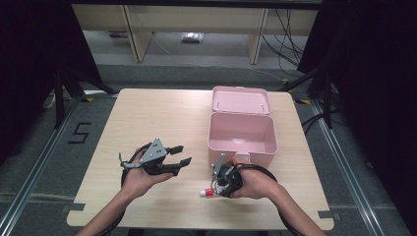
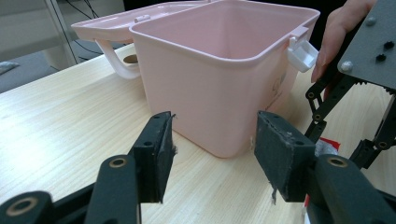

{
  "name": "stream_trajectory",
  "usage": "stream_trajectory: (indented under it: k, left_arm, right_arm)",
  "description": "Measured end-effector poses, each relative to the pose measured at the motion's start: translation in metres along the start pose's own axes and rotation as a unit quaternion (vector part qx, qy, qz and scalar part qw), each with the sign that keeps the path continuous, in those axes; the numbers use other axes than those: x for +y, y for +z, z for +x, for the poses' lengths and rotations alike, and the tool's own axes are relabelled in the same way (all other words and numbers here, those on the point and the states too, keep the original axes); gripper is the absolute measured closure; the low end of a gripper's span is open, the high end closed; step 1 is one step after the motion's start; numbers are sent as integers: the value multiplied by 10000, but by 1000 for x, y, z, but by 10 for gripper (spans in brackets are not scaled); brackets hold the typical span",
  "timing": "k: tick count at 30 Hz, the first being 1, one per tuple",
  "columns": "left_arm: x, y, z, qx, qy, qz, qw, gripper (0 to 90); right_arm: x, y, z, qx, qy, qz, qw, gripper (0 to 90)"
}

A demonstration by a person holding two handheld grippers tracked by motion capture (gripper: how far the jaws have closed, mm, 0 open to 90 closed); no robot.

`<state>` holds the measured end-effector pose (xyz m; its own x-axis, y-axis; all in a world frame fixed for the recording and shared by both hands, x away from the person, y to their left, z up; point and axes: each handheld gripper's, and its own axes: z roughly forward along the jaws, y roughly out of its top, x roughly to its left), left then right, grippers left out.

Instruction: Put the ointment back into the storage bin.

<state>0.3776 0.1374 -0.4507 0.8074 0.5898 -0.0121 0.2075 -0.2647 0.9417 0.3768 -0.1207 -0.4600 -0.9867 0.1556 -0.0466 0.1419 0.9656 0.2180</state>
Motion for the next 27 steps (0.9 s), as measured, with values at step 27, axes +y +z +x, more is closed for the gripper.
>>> stream_trajectory:
  k: [27]
  left_arm:
    - [-4,-4,2,49,-16,31,10000,463]
  right_arm:
    - [15,20,-6,136,-539,338,9979,626]
